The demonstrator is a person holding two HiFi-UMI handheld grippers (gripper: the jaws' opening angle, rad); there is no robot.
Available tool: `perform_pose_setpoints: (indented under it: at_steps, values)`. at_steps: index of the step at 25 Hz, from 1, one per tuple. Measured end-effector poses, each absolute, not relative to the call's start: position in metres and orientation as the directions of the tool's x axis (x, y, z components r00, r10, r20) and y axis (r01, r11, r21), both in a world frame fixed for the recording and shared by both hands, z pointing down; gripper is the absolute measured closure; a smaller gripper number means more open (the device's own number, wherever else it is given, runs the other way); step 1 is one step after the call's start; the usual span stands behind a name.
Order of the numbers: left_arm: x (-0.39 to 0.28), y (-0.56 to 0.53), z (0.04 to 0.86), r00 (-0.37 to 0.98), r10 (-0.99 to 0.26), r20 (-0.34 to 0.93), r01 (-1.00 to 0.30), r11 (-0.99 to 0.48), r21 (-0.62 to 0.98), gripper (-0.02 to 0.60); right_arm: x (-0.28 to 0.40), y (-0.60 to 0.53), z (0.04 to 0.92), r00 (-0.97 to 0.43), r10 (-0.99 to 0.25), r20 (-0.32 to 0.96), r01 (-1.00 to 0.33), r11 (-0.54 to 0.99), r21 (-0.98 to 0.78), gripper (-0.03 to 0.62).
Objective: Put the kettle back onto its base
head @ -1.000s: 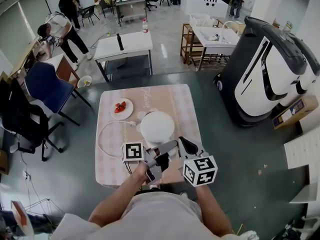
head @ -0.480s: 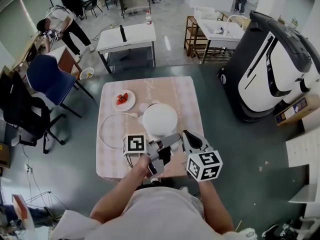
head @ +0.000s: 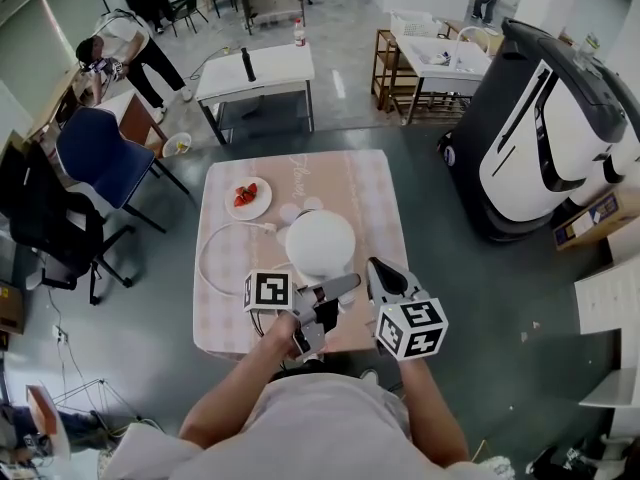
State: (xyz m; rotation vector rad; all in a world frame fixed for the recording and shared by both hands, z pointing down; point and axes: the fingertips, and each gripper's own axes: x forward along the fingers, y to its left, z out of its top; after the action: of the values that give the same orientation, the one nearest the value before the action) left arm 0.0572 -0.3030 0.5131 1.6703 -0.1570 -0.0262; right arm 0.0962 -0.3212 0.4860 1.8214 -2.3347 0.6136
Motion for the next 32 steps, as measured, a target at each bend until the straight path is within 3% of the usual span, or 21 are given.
perform_pose_setpoints:
  at_steps: [13, 17, 19, 25, 32]
  values:
    - [0.062, -0.294, 0.521, 0.989, -0.124, 0.078, -0.094, -0.130, 0.987, 0.380, 0.090, -0.311, 0.489, -0.311, -0.886, 0.343, -0.940, 0.234, -0.248, 0.588]
    - [0.057, -0.293, 0.528, 0.980, -0.172, 0.100, -0.124, -0.134, 0.983, 0.298, 0.087, -0.308, 0.489, -0.330, -0.879, 0.343, -0.935, 0.254, -0.248, 0.589]
    - [0.055, -0.293, 0.528, 0.975, -0.189, 0.113, -0.145, -0.162, 0.976, 0.298, 0.086, -0.307, 0.488, -0.338, -0.877, 0.341, -0.932, 0.264, -0.247, 0.589]
    - [0.047, -0.286, 0.522, 0.943, -0.253, 0.218, -0.295, -0.326, 0.898, 0.298, 0.087, -0.298, 0.481, -0.355, -0.876, 0.325, -0.928, 0.287, -0.238, 0.589]
    - [0.029, -0.285, 0.508, 0.856, -0.412, 0.312, -0.495, -0.484, 0.722, 0.328, 0.078, -0.288, 0.462, -0.397, -0.871, 0.289, -0.912, 0.339, -0.230, 0.589]
